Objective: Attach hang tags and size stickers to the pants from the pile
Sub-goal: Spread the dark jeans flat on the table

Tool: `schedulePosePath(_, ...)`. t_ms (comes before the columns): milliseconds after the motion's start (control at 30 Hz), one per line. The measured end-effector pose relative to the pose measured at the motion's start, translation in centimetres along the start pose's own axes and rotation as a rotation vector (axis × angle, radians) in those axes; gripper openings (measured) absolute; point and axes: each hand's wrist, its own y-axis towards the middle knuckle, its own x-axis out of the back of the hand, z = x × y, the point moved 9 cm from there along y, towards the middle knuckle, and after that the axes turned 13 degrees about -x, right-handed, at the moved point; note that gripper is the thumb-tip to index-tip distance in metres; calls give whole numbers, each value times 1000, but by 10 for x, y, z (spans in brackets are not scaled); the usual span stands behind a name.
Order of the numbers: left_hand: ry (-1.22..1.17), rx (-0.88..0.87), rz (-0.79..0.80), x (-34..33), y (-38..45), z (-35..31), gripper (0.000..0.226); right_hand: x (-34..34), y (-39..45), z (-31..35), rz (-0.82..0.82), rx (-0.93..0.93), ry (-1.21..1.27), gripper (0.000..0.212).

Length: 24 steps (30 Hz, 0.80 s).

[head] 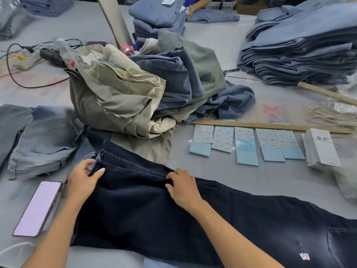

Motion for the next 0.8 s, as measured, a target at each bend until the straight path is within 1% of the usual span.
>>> schedulePosePath(33, -62, 50, 7, -1, 3, 4, 40, 4, 0, 5, -22, 30, 11, 23)
schedulePosePath(67, -87, 53, 9, 1, 5, 4, 35, 8, -1, 9, -34, 51, 22, 18)
schedulePosePath(133, -33, -54, -43, 14, 4, -1, 18, 12, -9, 10, -37, 70, 45, 13)
schedulePosePath(200, -17, -180, -187, 40, -3, -12, 22, 12, -21, 9, -73, 90, 58, 14)
schedulePosePath(267, -46, -294, -314, 64, -9, -29, 23, 17, -31, 11, -178, 138, 91, 15)
schedulePosePath(333, -69, -321, -358, 71, 6, -44, 15, 24, -25, 12, -266, 128, 130, 16)
schedulePosePath(367, -75, -297, -324, 64, 18, -49, 13, 25, -15, 11, -257, 94, 124, 19)
schedulePosePath(467, 11, -165, -70, 11, 40, -48, 9, 6, 8, 2, -146, -13, -83, 28)
schedulePosePath(500, -48, -101, -18, -5, 40, -40, 5, 2, 10, -4, -137, -39, -101, 29)
schedulePosePath(567, -244, 9, -20, -24, 36, -22, 22, -1, 14, -15, -138, -85, -75, 32)
schedulePosePath(600, -302, 49, -24, -28, 33, -16, 27, -2, 15, -21, -121, -107, -72, 37)
schedulePosePath(667, -342, 53, 1, -28, 27, -9, 37, -5, 18, -35, -63, -148, -82, 45)
schedulePosePath(700, -341, 36, -4, -24, 26, -6, 38, -6, 19, -40, -37, -161, -83, 47)
schedulePosePath(800, -301, -15, -6, -4, 26, -14, 37, -5, 23, -52, 57, -202, -11, 45)
